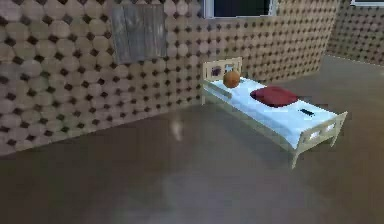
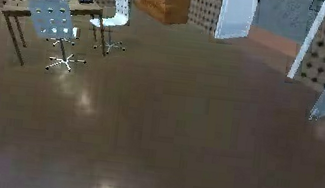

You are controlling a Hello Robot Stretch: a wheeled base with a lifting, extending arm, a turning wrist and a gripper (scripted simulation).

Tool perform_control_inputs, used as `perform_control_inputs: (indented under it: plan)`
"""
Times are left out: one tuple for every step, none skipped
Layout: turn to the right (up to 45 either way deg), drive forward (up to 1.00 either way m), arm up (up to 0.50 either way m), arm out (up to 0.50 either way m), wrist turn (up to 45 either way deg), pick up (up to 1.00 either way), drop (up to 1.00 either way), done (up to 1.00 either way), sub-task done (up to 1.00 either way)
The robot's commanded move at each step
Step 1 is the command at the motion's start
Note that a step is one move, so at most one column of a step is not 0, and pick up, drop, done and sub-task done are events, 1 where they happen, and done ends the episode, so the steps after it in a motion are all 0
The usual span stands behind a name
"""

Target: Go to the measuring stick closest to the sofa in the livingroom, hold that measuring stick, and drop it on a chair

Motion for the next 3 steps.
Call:
perform_control_inputs:
  plan:
    - [45.0, 0.00, 0.00, 0.00, 0.0, 0.00, 0.00, 0.00, 0.00]
    - [45.0, 0.00, 0.00, 0.00, 0.0, 0.00, 0.00, 0.00, 0.00]
    - [24.0, 0.00, 0.00, 0.00, 0.0, 0.00, 0.00, 0.00, 0.00]
